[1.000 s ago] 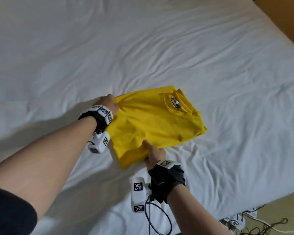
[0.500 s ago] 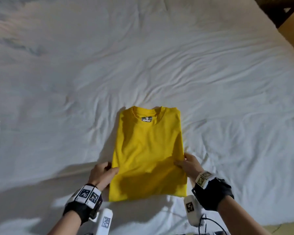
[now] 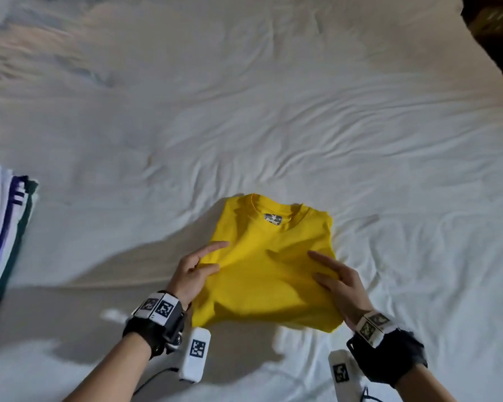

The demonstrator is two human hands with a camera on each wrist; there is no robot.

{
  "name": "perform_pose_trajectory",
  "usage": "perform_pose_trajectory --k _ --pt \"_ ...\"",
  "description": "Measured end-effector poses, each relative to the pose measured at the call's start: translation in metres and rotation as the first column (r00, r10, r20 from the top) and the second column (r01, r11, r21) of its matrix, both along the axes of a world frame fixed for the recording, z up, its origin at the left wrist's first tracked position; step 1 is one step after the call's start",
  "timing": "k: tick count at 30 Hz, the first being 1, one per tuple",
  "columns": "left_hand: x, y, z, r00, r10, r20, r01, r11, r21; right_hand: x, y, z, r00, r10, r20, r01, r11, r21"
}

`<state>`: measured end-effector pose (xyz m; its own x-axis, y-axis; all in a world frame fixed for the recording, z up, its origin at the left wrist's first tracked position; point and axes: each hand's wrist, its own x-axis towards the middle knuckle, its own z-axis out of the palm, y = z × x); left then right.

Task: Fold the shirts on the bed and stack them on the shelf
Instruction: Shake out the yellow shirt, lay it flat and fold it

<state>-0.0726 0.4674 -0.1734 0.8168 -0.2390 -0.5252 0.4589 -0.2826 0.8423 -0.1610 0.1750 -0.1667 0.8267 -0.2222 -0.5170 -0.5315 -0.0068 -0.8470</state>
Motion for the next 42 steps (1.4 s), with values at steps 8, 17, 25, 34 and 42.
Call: perform_pose_trajectory --k 8,17,25,34,42 --pt "0.009 0.125 0.091 0.993 0.118 -0.021 -0.120 0.975 -0.189 0.029 0.114 0.081 0.996 0.071 0.053 -0.086 0.919 0.384" --pt "0.011 0.377 0.170 0.963 0.262 0.061 -0.260 0.965 -0.040 0.086 0.372 0.117 0.969 0.221 0.106 -0.240 0.767 0.595" --pt "0.090 0.531 0.223 0.877 0.404 0.259 -0.418 0.908 -0.002 0.181 0.539 0.169 0.923 0.245 0.297 -0.365 0.806 0.467" --pt "0.108 0.618 0.163 0.845 0.472 0.254 -0.506 0.858 0.089 0.182 0.632 0.098 0.932 0.246 0.267 -0.338 0.856 0.392" --pt "0.039 0.648 0.030 0.740 0.669 0.068 -0.598 0.609 0.521 0.096 0.650 -0.004 0.970 0.216 -0.114 -0.206 0.974 0.092"
